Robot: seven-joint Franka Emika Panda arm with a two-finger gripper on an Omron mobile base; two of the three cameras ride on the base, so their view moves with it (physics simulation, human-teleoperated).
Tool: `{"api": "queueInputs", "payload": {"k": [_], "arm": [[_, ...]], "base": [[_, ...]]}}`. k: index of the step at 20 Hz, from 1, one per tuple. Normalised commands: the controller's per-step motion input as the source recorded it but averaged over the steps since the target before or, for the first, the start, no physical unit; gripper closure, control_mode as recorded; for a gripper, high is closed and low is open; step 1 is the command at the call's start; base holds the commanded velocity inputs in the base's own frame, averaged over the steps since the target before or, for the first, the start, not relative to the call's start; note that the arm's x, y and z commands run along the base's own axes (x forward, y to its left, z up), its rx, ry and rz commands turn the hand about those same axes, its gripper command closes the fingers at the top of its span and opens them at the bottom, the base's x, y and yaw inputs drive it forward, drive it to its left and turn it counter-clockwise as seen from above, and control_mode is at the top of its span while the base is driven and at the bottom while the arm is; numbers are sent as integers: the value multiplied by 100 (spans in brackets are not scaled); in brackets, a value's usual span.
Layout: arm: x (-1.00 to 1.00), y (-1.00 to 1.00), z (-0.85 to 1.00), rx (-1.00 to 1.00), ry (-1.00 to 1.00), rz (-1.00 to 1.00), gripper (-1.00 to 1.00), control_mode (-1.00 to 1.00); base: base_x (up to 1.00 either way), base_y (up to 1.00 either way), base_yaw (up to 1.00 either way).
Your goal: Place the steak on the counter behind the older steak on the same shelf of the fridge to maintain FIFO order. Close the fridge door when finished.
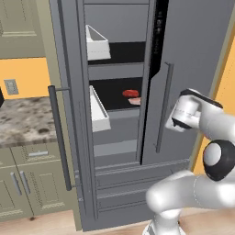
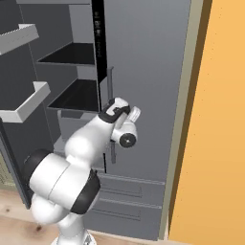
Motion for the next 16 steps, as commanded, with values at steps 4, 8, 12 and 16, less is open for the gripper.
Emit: {"api": "queueInputs", "payload": {"k": [4, 8, 12, 16], "arm": [[23, -3, 34, 0, 24, -27, -100, -100], [-41, -41, 59, 3, 16, -12, -100, -100], [-91, -43, 98, 3, 11, -3, -100, -100], [-100, -31, 99, 3, 7, 0, -100, -100]], "base": [[0, 0, 0], [0, 0, 0], [0, 0, 0], [0, 0, 0]]}}
